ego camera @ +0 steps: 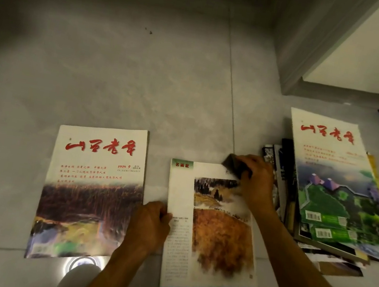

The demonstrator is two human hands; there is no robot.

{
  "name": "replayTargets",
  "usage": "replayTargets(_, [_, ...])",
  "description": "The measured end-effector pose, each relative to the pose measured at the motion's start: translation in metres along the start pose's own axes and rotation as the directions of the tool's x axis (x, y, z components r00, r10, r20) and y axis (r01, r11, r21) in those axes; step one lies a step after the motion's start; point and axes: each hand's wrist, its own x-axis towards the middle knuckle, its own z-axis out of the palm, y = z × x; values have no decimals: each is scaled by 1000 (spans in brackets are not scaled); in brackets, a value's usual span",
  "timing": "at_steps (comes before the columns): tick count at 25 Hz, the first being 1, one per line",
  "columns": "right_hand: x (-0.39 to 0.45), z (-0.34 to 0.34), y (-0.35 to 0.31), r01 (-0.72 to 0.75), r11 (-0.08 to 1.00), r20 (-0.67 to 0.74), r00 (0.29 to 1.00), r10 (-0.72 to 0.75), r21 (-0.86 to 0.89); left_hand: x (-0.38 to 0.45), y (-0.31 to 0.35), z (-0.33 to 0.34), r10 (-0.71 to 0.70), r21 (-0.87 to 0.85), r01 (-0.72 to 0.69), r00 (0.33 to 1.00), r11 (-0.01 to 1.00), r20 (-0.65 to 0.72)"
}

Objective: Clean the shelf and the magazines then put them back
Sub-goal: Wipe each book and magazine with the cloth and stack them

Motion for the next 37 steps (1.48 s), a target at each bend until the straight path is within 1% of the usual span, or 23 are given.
replayTargets(3, [-44,-5,8,36,999,49,998,-36,13,-4,-1,-2,-21,-13,20,1000,1000,-9])
replayTargets(7, [-171,-31,34,116,993,48,992,-115,-28,2,1,0,-17,-47,16,1000,999,-26])
replayTargets(9, [-217,-44,40,191,980,139,974,-181,-62,-2,1,1,-32,-36,31,999,999,-25])
replayTargets(10, [-228,-45,43,162,984,205,968,-144,-70,-5,-1,1,-30,-14,29,999,999,-24])
replayTargets(11, [-230,-42,41,16,999,227,974,-5,-46,-8,-4,1,-12,5,12,1000,1000,-20])
replayTargets(12, [-220,-42,31,-270,959,212,945,247,86,-11,-5,1,16,7,-16,1000,1000,-3])
replayTargets(13, [-202,-49,21,-548,766,236,836,495,337,-13,-2,-1,51,-45,-50,999,998,20])
replayTargets(14, [-183,-58,13,-680,487,337,712,616,548,-16,6,-1,61,-147,-53,997,988,49])
replayTargets(16, [-152,-83,-22,-629,-155,585,565,582,762,-20,25,4,20,-415,31,993,909,118])
replayTargets(17, [-144,-92,-35,-588,-335,666,541,514,736,-22,32,8,-16,-517,97,987,851,160])
replayTargets(19, [-128,-87,-52,-616,-427,749,546,374,662,-20,43,12,-57,-581,237,949,779,310])
replayTargets(21, [-122,-77,-68,-709,-309,766,522,375,634,-16,45,12,-6,-542,333,856,772,517])
replayTargets(23, [-119,-66,-78,-774,-226,785,487,383,591,-20,47,10,-41,-501,373,831,781,555])
replayTargets(26, [-122,-56,-79,-785,-139,755,508,414,604,-25,40,18,-80,-413,237,929,880,362])
replayTargets(27, [-123,-61,-81,-758,-133,733,546,405,638,-28,40,18,-52,-396,176,951,901,304])
replayTargets(28, [-122,-65,-81,-722,1,659,631,409,692,-28,38,18,-20,-408,122,969,905,245])
replayTargets(30, [-113,-87,-86,-484,491,342,871,353,724,-34,41,12,25,-440,42,989,897,145])
replayTargets(31, [-108,-103,-96,-270,655,140,959,245,706,-38,43,9,29,-464,19,995,885,97])
replayTargets(32, [-101,-110,-107,-57,757,-43,993,112,651,-41,44,5,50,-505,-11,997,863,64])
replayTargets(33, [-95,-119,-120,171,825,-191,979,-78,538,-46,49,1,82,-545,-36,995,837,60])
replayTargets(34, [-89,-121,-129,369,864,-284,917,-279,342,-50,52,-2,118,-562,-70,992,824,50])
replayTargets(36, [-79,-113,-135,622,782,-256,761,-596,31,-59,61,-11,162,-547,-131,987,827,10])
replayTargets(37, [-76,-110,-131,662,749,-188,732,-655,-29,-62,65,-17,177,-550,-157,984,820,-17])
